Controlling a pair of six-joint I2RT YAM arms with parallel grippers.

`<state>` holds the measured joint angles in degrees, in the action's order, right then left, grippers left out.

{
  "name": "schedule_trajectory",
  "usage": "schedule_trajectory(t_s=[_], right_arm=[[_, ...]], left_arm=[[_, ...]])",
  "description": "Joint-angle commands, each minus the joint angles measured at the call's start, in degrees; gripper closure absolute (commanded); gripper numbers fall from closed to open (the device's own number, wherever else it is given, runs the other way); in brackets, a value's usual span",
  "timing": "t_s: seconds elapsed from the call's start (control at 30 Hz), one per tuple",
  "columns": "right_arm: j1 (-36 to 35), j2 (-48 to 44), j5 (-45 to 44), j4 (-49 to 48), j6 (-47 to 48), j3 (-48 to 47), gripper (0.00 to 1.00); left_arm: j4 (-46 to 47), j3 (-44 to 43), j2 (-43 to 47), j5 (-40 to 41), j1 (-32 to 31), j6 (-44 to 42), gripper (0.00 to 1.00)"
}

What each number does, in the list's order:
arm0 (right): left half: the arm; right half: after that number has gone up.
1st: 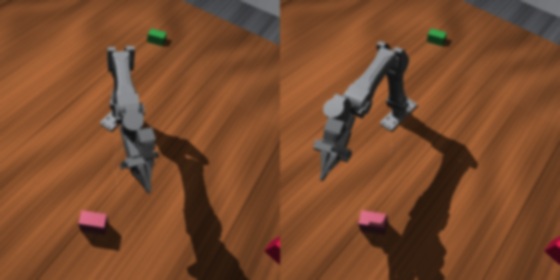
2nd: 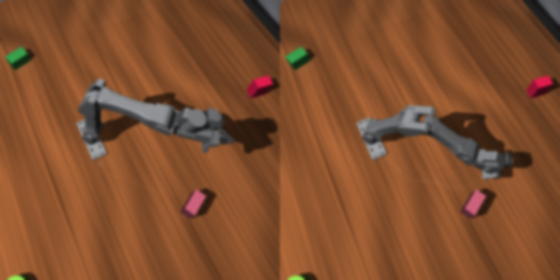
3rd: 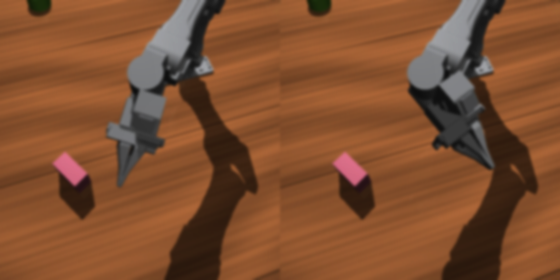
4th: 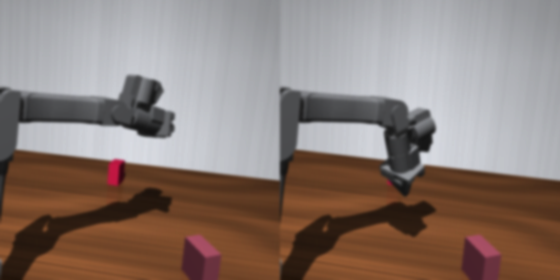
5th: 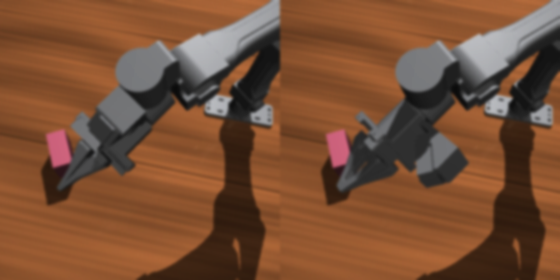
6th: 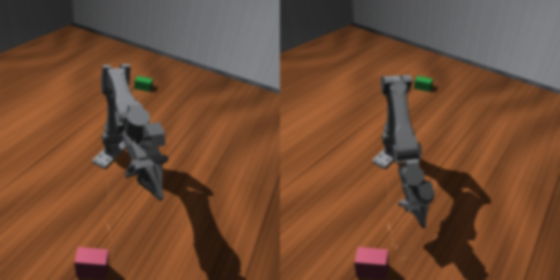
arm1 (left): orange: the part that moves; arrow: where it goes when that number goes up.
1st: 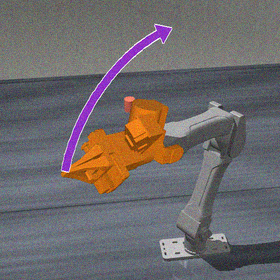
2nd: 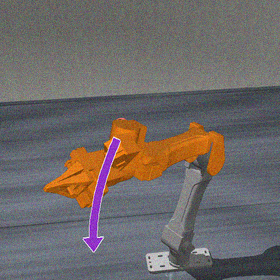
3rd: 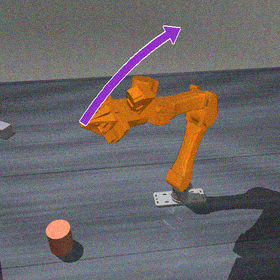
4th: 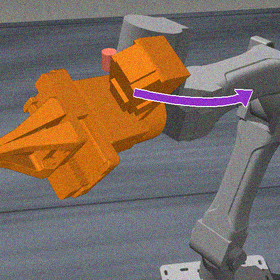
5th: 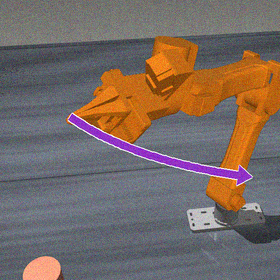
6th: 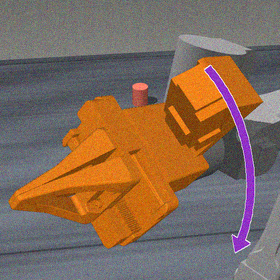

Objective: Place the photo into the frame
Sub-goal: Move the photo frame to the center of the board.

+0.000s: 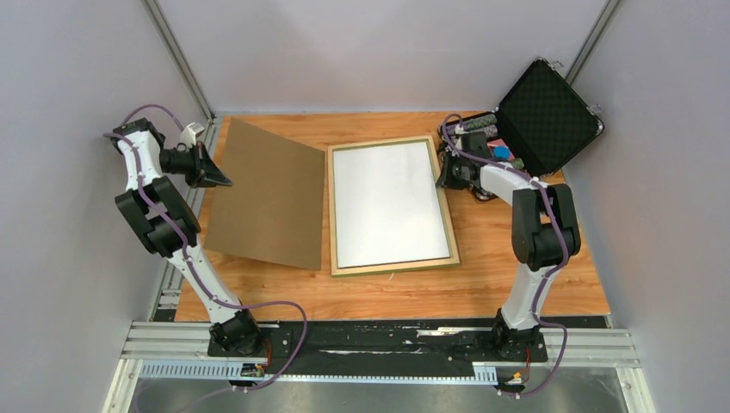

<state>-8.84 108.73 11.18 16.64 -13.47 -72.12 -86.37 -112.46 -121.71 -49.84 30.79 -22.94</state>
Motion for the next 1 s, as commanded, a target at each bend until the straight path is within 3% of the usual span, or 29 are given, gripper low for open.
schedule_trajectory(t_s=[0.0,0.17,0.5,0.77,0.97], right_arm=[[0.0,0.5,-1.5,-5.4,-1.8,-1.4,1.0],[0.2,0.5,-2.5,-5.8,1.2,-1.7,0.93],[-0.8,-0.9,-2.9,-5.4,3.3,-3.0,0.62],[-3.0,0.0,-4.0,-4.4,5.3,-4.2,0.61],[-2.9,2.8,-3.8,-3.9,5.8,-4.9,0.7]], left_arm=[[3.9,-4.4,3.1,4.4,2.1,-1.2,1.0],[4.0,-5.1,3.1,5.2,2.4,-1.1,1.0],[3.5,-5.2,3.2,4.7,2.4,-1.4,1.0],[3.1,-5.5,3.4,4.6,2.5,-1.6,1.0],[2.7,-5.8,3.4,4.4,2.5,-1.7,1.0]])
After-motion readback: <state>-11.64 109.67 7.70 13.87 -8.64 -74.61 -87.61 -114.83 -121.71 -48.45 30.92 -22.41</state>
